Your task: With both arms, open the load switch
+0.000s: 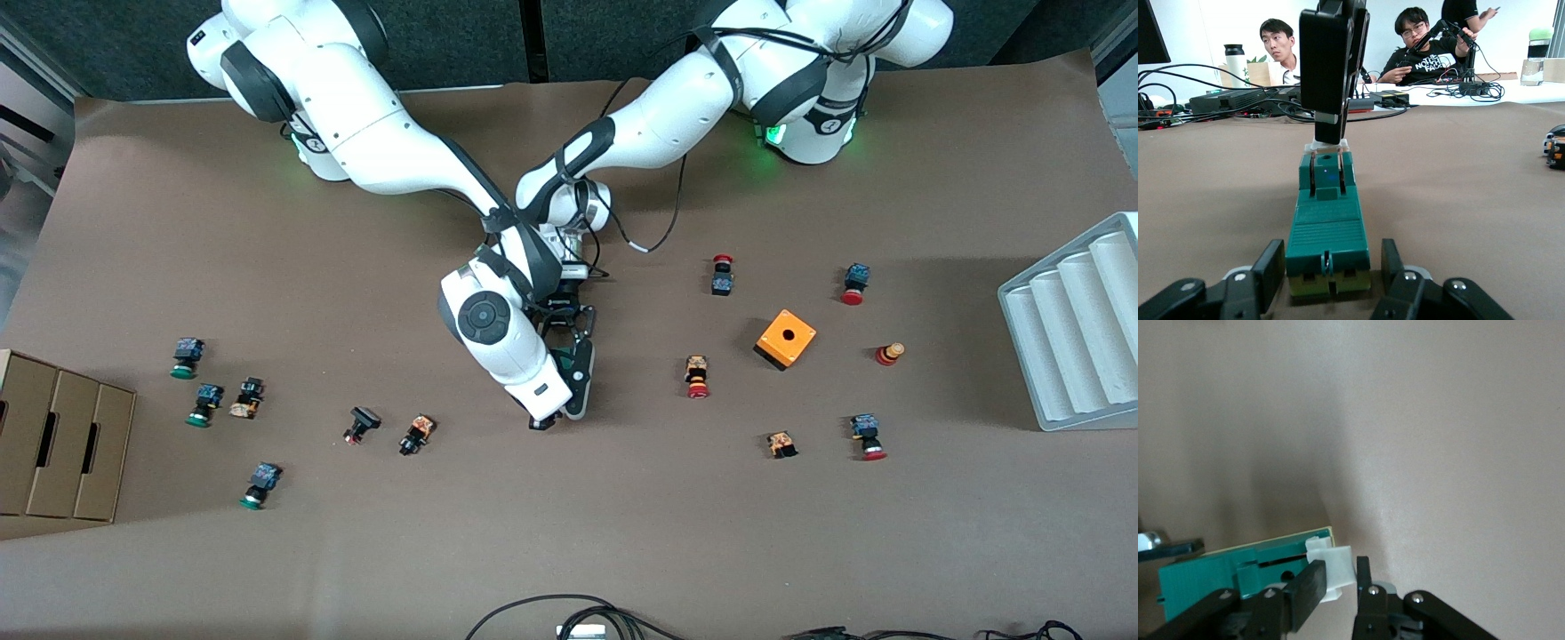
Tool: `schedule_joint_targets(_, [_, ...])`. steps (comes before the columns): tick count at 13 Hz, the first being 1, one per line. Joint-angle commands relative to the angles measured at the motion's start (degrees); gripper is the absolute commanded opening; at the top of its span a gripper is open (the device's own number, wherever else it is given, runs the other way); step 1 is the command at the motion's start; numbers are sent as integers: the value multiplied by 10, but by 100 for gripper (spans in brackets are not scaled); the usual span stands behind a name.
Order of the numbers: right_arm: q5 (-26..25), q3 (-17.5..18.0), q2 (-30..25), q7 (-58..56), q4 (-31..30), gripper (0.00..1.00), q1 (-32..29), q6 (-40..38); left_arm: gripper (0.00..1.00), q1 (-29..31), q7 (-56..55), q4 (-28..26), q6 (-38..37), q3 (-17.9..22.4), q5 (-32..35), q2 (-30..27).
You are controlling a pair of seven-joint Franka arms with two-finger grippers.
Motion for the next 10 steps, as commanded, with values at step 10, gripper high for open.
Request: schedule_joint_targets(10, [9,2,-48,13,-57,27,13,-35,66,-16,-2,28,-9,7,-40,27])
